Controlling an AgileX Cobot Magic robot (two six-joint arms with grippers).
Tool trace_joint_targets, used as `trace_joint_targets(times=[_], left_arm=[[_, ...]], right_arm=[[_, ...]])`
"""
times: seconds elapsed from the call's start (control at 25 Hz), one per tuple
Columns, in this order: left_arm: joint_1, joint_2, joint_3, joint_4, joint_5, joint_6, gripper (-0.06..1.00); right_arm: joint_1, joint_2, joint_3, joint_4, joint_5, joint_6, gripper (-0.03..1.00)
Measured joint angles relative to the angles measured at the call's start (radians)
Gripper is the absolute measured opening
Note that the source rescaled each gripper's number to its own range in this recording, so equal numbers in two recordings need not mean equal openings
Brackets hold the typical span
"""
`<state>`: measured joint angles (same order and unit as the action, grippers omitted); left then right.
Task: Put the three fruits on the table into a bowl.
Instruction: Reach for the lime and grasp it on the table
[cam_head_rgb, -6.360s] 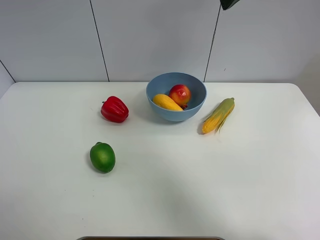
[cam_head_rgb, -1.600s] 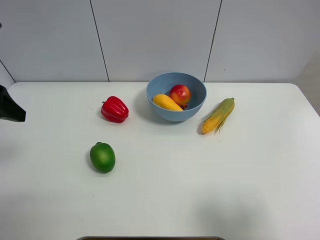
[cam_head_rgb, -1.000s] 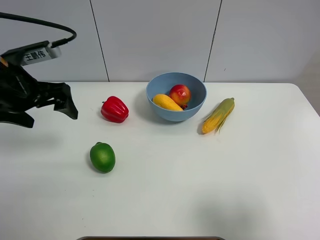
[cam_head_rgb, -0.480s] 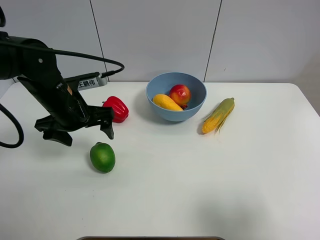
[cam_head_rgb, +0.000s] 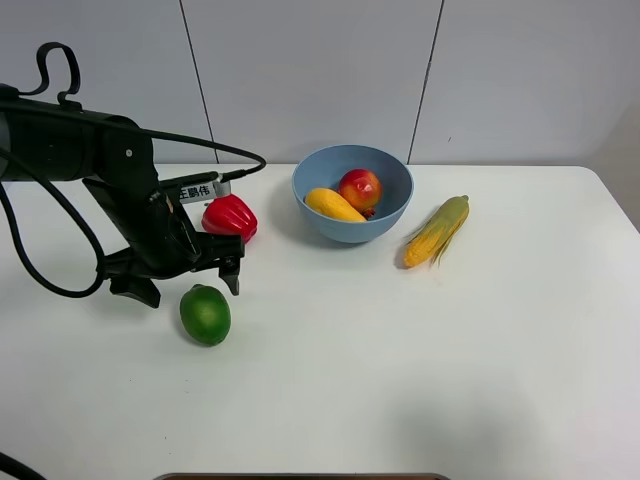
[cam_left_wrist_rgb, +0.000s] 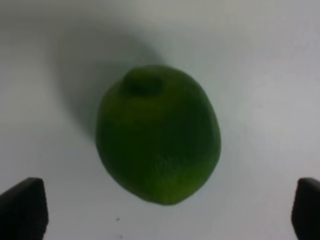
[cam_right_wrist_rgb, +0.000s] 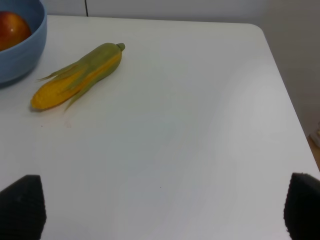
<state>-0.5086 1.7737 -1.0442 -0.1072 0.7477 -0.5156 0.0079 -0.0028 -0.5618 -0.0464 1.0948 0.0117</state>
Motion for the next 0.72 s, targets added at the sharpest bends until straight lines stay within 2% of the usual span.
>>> trace_joint_targets(times=[0.72], left_arm=[[0.0,0.132,0.0,0.001,-0.076,-0.007,1.0]], right_arm=[[0.0,0.0,0.0,0.0,0.0,0.0,0.89]])
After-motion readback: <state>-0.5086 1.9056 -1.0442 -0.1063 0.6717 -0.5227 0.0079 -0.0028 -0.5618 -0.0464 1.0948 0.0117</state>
